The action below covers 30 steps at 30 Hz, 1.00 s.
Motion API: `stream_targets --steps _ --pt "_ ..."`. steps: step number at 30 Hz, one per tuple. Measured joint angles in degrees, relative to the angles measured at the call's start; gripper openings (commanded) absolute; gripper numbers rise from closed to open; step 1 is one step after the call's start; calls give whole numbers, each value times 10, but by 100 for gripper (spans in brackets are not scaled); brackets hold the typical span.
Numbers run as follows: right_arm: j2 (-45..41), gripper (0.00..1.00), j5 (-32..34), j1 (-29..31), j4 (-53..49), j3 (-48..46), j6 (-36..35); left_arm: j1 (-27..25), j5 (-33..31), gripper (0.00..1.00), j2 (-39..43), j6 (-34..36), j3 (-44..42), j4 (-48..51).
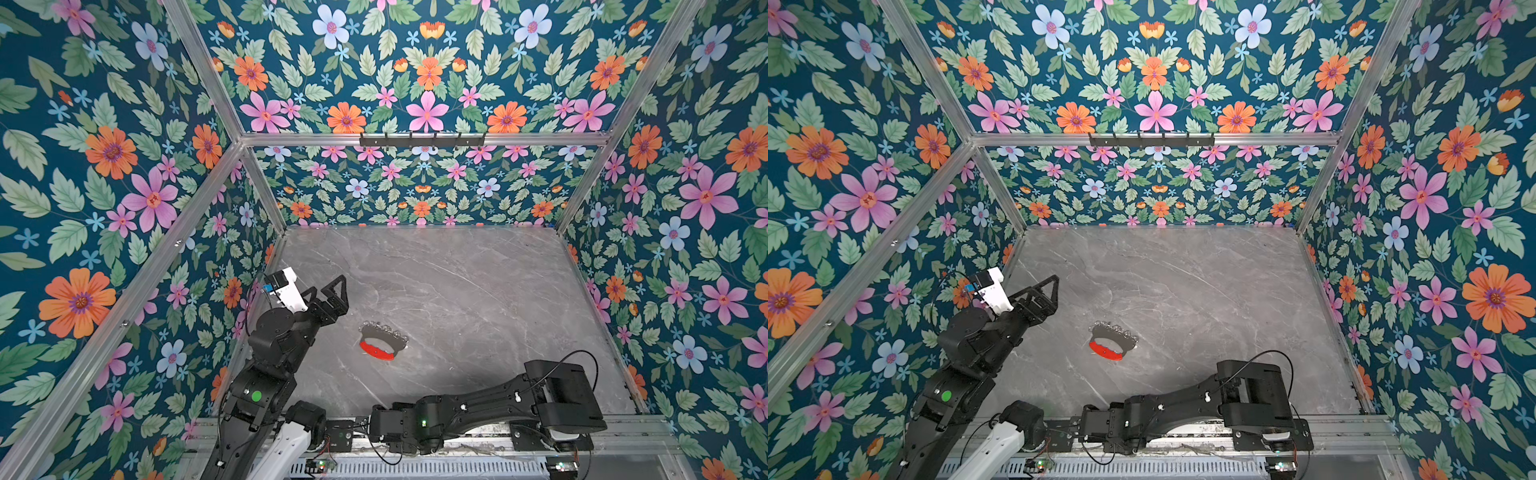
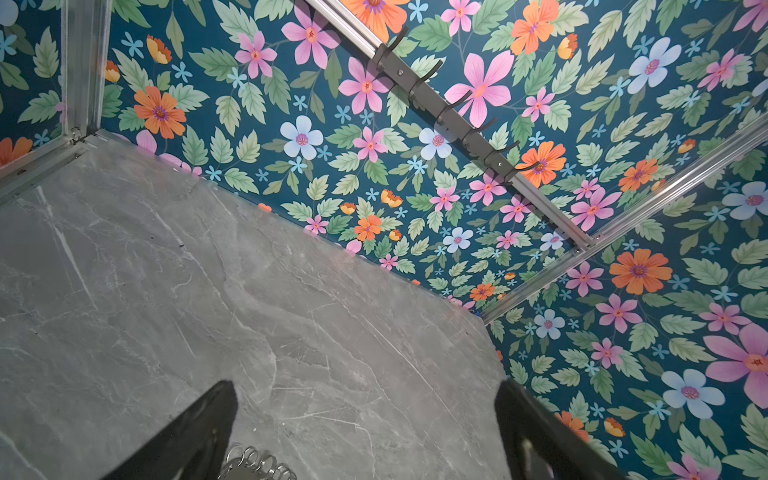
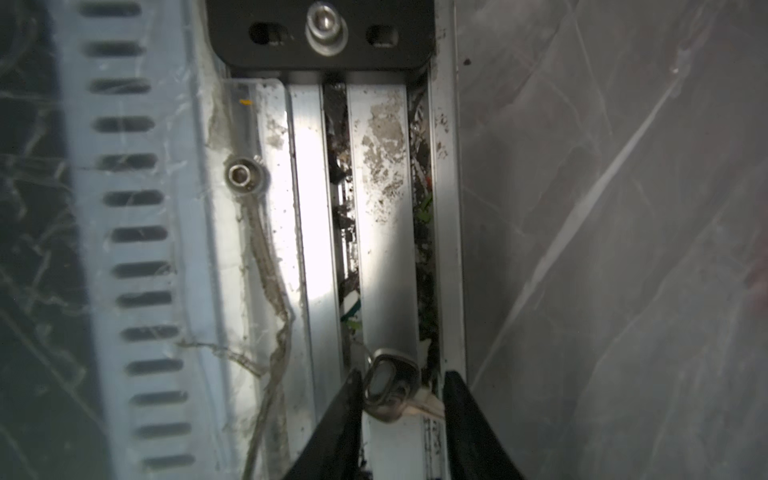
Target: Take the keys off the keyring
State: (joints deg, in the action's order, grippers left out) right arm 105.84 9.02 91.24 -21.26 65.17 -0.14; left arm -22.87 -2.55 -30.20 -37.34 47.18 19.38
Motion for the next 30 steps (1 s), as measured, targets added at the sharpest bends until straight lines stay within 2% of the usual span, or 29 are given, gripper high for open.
stream_targets --steps 8,12,22,30 --pt "8 33 4 11 2 4 -4 0 1 100 -2 2 1 2" --pt "21 28 6 12 5 13 -9 0 1 100 -6 2 1 7" --pt "31 0 10 14 14 19 -17 0 -3 100 -5 9 1 13" --pt "5 0 35 13 29 -6 -17 0 -5 100 -5 13 1 14"
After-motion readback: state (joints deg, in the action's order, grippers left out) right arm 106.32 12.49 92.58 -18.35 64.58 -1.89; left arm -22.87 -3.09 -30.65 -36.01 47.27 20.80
